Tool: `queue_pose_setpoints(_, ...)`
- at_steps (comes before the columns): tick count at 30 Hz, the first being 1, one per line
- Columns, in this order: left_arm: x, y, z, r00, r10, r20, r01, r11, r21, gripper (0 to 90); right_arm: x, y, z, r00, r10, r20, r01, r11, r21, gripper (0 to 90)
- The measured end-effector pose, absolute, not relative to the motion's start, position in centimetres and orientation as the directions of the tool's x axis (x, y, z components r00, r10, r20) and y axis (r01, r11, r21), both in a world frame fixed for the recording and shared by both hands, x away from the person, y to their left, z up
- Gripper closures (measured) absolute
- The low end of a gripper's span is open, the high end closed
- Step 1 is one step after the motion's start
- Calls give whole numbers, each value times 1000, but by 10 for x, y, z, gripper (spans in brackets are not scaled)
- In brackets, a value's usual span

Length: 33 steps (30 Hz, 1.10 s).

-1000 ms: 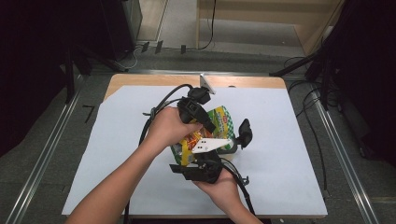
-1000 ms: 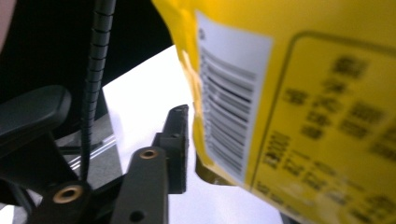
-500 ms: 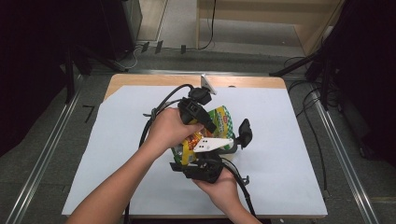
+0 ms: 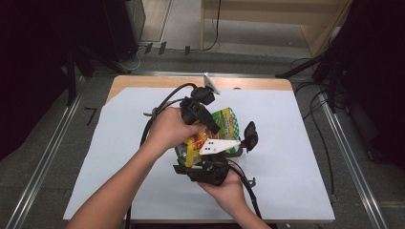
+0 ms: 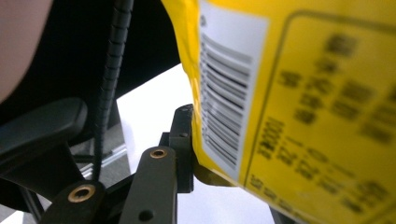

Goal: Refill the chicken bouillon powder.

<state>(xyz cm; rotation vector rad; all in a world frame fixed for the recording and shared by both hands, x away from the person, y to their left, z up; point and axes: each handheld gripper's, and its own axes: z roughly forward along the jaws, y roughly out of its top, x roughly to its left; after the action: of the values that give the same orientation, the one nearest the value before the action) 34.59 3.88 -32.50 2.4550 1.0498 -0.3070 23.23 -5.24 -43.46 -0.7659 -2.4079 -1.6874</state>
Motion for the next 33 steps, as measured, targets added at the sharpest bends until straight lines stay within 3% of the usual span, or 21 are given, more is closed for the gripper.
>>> queue_pose_setpoints(4,346,37,-324,684,634,-361,729,-611,307,882,230,-49,-434,-888,349,299,411,312,857,665)
queue_pose_setpoints(11,347,40,-323,668,646,-368,743,-599,298,885,224,-46,-430,-902,387,193,341,364,867,717)
queue_pose_setpoints(33,351,36,-322,681,646,-345,732,-585,349,842,227,-52,-429,-878,384,287,403,267,876,715)
